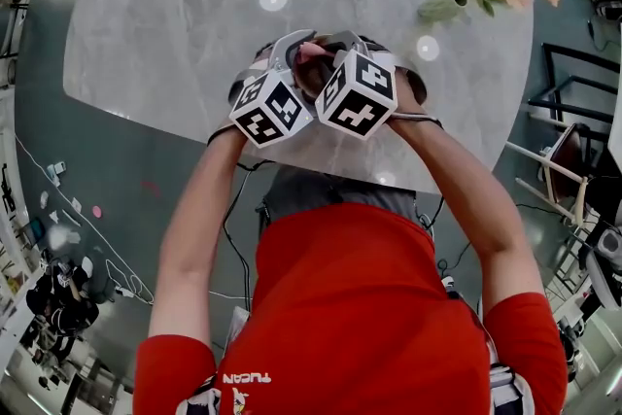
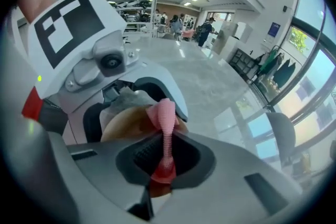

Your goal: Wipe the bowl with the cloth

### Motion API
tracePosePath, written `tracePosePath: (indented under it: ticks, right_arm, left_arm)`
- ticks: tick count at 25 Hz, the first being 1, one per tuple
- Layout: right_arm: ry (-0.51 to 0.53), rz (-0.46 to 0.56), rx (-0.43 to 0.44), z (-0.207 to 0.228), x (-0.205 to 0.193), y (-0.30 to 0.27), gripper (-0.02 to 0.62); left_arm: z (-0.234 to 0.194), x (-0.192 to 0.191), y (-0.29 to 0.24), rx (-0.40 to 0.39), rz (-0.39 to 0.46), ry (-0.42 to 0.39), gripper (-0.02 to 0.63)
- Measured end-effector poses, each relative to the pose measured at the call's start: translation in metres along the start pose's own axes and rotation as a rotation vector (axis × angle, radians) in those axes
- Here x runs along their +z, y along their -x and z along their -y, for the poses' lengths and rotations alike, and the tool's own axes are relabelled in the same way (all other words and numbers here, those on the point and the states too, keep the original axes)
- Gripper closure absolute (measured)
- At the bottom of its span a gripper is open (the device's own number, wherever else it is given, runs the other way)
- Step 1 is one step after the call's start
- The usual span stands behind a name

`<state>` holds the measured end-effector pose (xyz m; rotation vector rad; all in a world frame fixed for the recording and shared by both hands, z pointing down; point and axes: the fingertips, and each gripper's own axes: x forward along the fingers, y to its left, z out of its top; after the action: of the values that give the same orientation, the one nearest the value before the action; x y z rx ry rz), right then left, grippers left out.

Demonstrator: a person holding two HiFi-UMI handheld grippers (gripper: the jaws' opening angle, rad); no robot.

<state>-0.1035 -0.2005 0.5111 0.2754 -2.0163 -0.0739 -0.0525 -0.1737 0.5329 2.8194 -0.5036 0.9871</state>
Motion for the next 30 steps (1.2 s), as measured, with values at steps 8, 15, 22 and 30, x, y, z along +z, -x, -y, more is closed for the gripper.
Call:
tracePosePath:
  ticks: [8, 15, 22, 30]
  right_arm:
    - [-0.065, -0.126, 0.017, 0.006, -0.024, 0.015, 0.574]
    - [0.020, -0.162, 0.186, -0.025, -0.023, 0.020, 0.574]
    - [0.113, -0.139, 0.272, -0.043, -0.002, 0.006, 0.574]
    - [0.170, -0.216, 0.062, -0.008, -0.010, -0.008, 0.574]
  left_arm:
    - [0.000, 0.000, 0.001, -0.004, -0.009, -0.005, 0.021]
    - [0.000, 0.000, 0.001, -0.007, -0.009, -0.006, 0.021]
    - [0.000, 0.000, 0.000, -0.011, -0.013, -0.007, 0.021]
    - [0.001, 0.000, 0.001, -0.016, -0.013, -0.009, 0.021]
